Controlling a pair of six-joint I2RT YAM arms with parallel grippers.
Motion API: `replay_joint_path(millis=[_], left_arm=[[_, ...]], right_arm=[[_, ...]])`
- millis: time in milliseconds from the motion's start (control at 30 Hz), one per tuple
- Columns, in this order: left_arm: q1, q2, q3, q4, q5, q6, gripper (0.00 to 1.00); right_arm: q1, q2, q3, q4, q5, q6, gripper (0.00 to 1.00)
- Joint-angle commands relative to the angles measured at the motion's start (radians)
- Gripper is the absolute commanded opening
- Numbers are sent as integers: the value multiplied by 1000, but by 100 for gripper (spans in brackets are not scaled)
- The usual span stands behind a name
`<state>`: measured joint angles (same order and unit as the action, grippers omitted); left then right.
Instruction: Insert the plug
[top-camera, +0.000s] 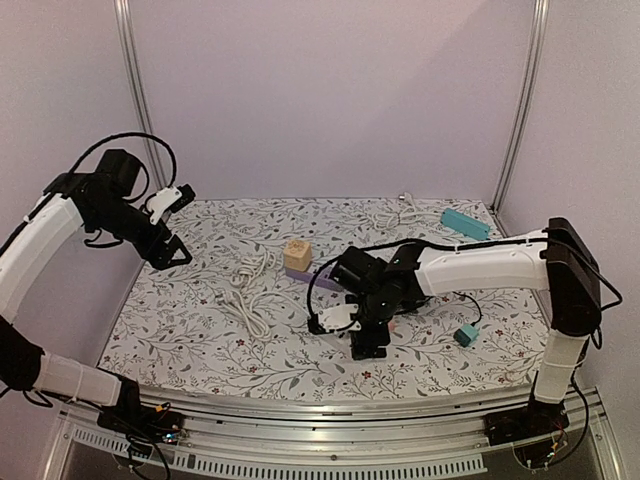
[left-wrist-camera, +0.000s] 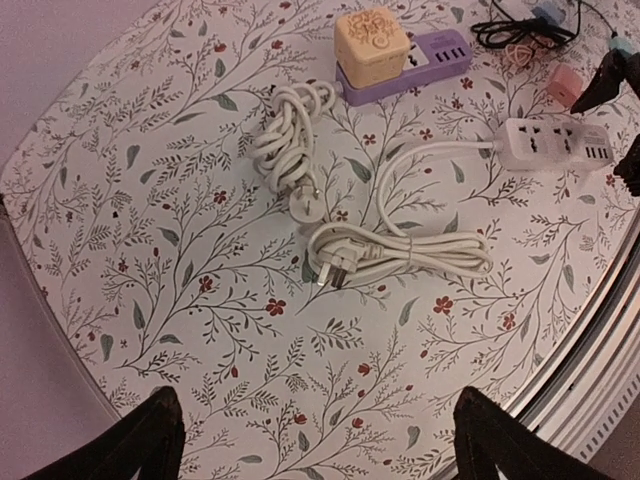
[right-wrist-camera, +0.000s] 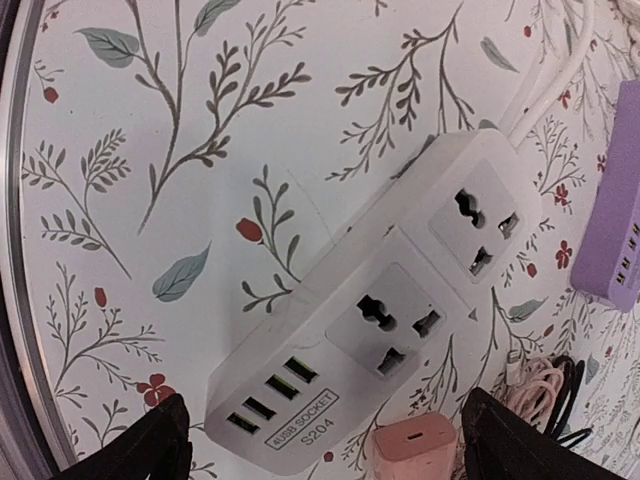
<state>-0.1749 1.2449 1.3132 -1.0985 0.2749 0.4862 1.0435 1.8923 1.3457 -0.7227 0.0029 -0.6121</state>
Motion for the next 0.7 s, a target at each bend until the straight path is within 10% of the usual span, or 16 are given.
replay_joint_path(millis=[0, 200, 400, 667], left_arm=[[-13, 31, 13, -21, 25, 15, 94], [-78, 80, 12, 7, -3, 32, 90], [-282, 228, 48, 32, -53, 86, 64], [-314, 488, 47, 260, -78, 40, 77]], right_arm=[[-20, -115, -10, 81, 53, -15, 93], [-114, -250, -47, 141, -58, 209, 94], [-227, -235, -62, 206, -239, 738, 85], [-227, -118, -13, 241, -262, 899, 78]])
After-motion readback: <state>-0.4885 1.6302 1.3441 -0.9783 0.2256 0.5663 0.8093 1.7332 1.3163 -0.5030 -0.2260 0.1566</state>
